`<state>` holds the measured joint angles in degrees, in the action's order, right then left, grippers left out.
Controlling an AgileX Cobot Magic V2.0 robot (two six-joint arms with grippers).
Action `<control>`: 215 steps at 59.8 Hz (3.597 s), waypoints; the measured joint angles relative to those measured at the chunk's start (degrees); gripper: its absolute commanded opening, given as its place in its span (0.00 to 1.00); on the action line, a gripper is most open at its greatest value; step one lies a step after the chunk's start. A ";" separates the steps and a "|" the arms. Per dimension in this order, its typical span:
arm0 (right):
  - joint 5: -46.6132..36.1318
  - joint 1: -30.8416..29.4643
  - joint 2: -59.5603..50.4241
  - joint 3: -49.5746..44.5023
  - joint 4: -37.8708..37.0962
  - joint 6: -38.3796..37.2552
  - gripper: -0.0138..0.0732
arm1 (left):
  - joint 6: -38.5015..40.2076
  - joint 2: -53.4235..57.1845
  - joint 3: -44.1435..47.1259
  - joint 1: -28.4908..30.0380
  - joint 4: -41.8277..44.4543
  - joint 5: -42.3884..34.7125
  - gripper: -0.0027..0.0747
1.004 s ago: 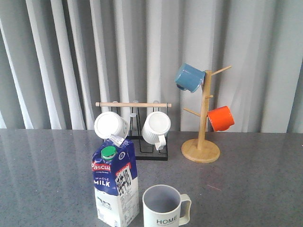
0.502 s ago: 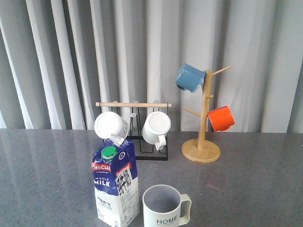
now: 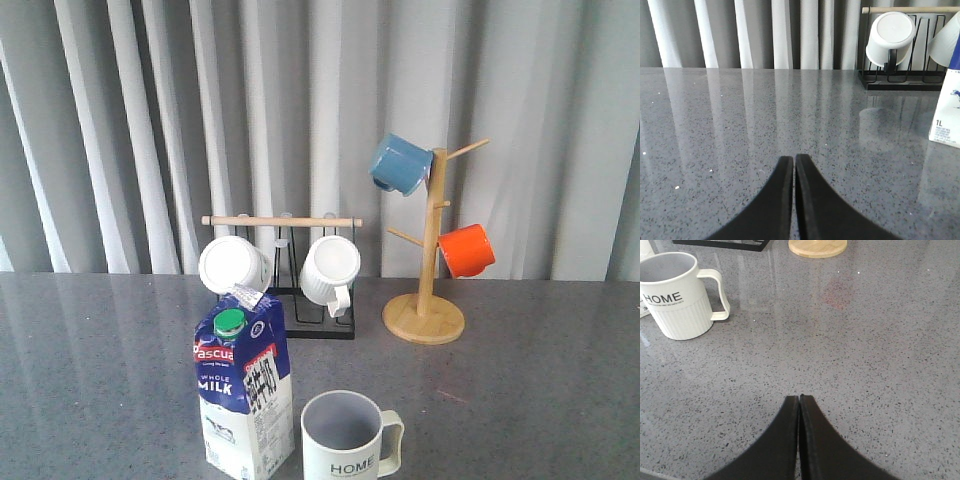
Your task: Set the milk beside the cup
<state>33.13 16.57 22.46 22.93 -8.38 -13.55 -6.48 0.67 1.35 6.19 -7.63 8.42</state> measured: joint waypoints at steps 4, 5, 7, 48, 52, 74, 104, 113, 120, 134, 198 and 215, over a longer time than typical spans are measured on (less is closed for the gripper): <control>0.00 0.00 0.00 0.00 0.00 0.00 0.15 | 0.00 0.00 0.00 0.00 0.00 -1.07 0.03; 0.00 0.00 0.00 0.00 0.00 0.00 0.15 | 0.00 0.00 0.00 0.00 0.00 -1.26 0.03; 0.00 0.00 0.00 0.00 0.00 0.00 0.15 | 0.00 0.00 0.00 0.00 0.00 -1.43 0.03; 0.00 0.00 0.00 0.00 0.00 0.00 0.15 | -0.01 0.00 0.00 0.00 0.00 -1.48 0.03; 0.00 0.00 0.00 0.00 0.00 0.00 0.15 | -0.01 0.00 0.00 0.00 0.00 -1.48 0.03; 0.77 -2.80 -0.57 -1.07 -2.44 0.51 0.15 | -0.01 0.00 0.00 0.00 0.00 -1.48 0.03; -28.45 -19.73 -21.32 -24.52 -4.29 -0.47 0.15 | -0.01 0.00 0.00 0.00 0.00 -1.48 0.03; -32.13 -24.28 -22.99 -24.52 -4.05 -0.58 0.15 | -0.06 0.00 0.00 0.00 0.00 -1.48 0.03; -32.64 -26.35 -23.13 -24.52 -4.00 -0.58 0.15 | -0.06 0.00 0.00 0.00 0.00 -1.43 0.03; -32.77 -25.71 -23.13 -24.52 -3.86 -0.58 0.15 | -0.06 0.00 0.00 0.00 0.00 -1.43 0.03; -32.00 -24.67 -23.13 -24.52 -3.80 -0.58 0.15 | -0.06 0.00 0.00 0.00 0.00 -1.43 0.03; -31.97 -24.67 -23.13 -24.52 -3.80 -0.58 0.15 | -0.06 0.00 0.00 0.00 0.00 -1.43 0.03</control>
